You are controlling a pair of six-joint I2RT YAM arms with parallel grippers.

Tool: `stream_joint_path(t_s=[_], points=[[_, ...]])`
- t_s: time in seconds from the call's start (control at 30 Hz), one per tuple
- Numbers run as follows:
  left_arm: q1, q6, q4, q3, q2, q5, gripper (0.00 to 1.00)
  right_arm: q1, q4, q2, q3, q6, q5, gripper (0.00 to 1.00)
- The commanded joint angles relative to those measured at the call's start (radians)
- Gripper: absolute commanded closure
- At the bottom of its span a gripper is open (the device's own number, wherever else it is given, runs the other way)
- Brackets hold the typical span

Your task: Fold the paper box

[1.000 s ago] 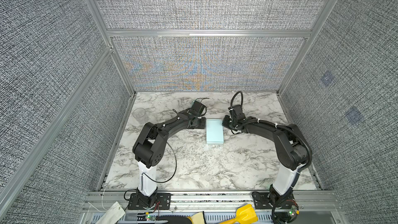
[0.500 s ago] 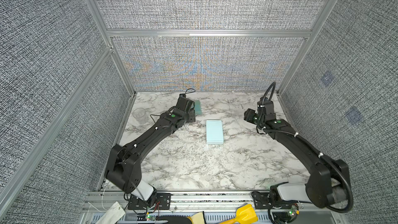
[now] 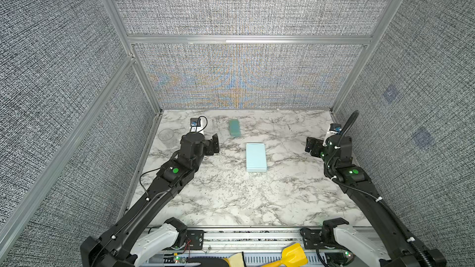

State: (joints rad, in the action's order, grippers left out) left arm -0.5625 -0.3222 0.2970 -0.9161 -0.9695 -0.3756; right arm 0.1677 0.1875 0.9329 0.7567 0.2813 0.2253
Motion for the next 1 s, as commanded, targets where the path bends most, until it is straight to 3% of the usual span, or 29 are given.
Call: stream_joint_path(t_s=[0.0,0.23,0.43,0.5,0.53,0.63,0.8,0.97], points=[[0.001,0.004,0.024,0.065,0.067,-0.083,0.06,-0.004,-0.042,-0.035,-0.057,-0.023,0.011,0.07],[0.003,0.108,-0.177,0.325,0.330,-0.251,0.06,-0.022,-0.239,-0.125,-0.248,-0.076,0.038,0.07],[0.016,0.333,-0.467,0.481,0.315,-0.334,0.02,-0.027,-0.519,-0.127,-0.409,-0.165,0.009,0.07],[0.054,0.428,-0.610,0.551,0.241,-0.292,0.01,-0.037,-0.622,-0.094,-0.459,-0.190,0.007,0.07],[0.081,0.413,-0.650,0.567,0.202,-0.281,0.01,-0.045,-0.656,-0.077,-0.473,-0.190,-0.001,0.07],[0.222,0.317,-0.696,0.587,0.134,-0.102,0.01,-0.060,-0.727,-0.011,-0.487,-0.212,-0.021,0.07],[0.406,0.326,-0.841,0.671,0.064,-0.038,0.01,-0.079,-0.833,0.054,-0.526,-0.230,-0.012,0.07],[0.538,0.260,-1.002,0.720,-0.022,0.073,0.02,-0.104,-0.921,0.121,-0.550,-0.232,0.009,0.07]])
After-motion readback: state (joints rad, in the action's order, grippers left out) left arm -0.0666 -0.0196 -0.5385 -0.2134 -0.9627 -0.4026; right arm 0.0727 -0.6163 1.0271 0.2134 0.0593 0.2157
